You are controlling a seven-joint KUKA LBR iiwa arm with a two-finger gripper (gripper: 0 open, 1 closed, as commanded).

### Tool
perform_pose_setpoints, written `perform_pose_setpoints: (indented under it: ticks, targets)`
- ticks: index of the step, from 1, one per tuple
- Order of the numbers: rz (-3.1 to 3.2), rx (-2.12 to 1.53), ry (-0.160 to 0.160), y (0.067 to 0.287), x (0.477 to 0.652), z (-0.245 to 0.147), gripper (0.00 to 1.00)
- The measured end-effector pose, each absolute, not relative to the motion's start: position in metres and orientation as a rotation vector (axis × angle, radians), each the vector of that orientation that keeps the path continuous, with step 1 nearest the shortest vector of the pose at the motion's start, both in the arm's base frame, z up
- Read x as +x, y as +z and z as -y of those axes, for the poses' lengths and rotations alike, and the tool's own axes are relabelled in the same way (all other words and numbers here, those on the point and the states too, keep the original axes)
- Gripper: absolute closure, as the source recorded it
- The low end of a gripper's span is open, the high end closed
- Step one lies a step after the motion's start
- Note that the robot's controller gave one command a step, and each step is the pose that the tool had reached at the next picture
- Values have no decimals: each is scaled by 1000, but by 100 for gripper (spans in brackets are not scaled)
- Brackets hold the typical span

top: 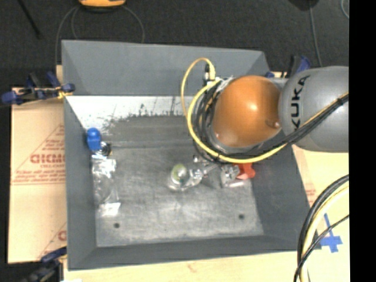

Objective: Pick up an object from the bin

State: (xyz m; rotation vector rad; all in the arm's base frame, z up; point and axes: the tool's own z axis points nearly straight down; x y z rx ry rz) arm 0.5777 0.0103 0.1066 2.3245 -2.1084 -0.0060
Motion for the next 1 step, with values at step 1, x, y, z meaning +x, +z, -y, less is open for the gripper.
perform_pose_setpoints:
  ticks: [1]
  targets:
    - [2157, 2299, 12, 166, 644, -49, 0]
